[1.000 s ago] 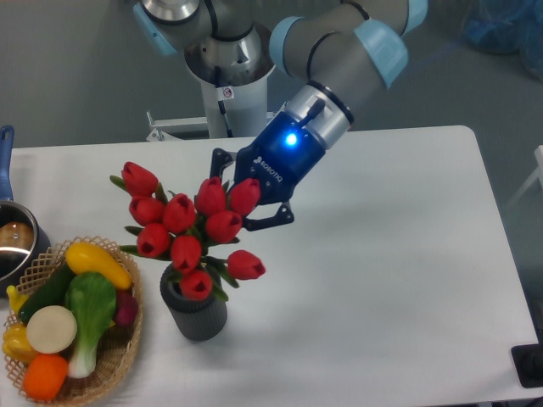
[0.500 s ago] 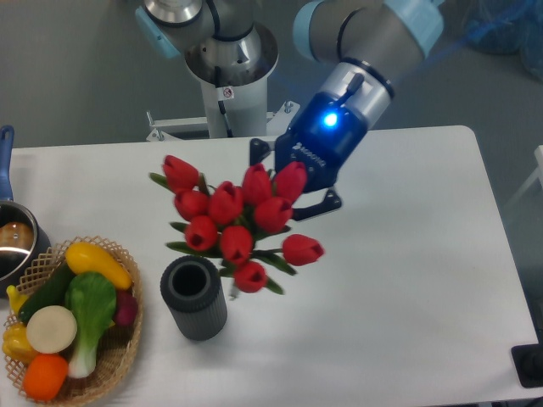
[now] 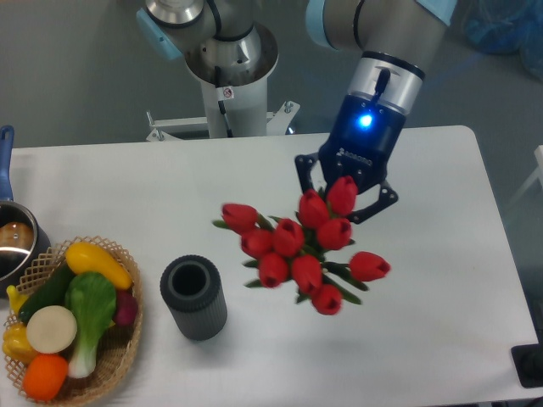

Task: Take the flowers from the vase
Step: 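Carry the tulip bunch away from the vase over the table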

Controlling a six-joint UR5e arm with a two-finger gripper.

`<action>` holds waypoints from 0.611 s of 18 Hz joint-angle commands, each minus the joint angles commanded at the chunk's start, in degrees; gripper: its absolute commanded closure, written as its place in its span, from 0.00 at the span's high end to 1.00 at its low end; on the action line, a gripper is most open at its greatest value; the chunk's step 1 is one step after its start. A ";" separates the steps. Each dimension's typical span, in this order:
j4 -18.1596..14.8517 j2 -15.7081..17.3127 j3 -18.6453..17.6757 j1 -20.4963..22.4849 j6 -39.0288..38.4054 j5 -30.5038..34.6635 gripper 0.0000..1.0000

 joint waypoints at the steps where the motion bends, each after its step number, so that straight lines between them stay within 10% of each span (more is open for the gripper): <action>1: -0.09 -0.09 -0.44 0.26 0.09 0.70 0.00; 11: -0.35 0.09 -8.26 1.58 11.69 15.89 0.00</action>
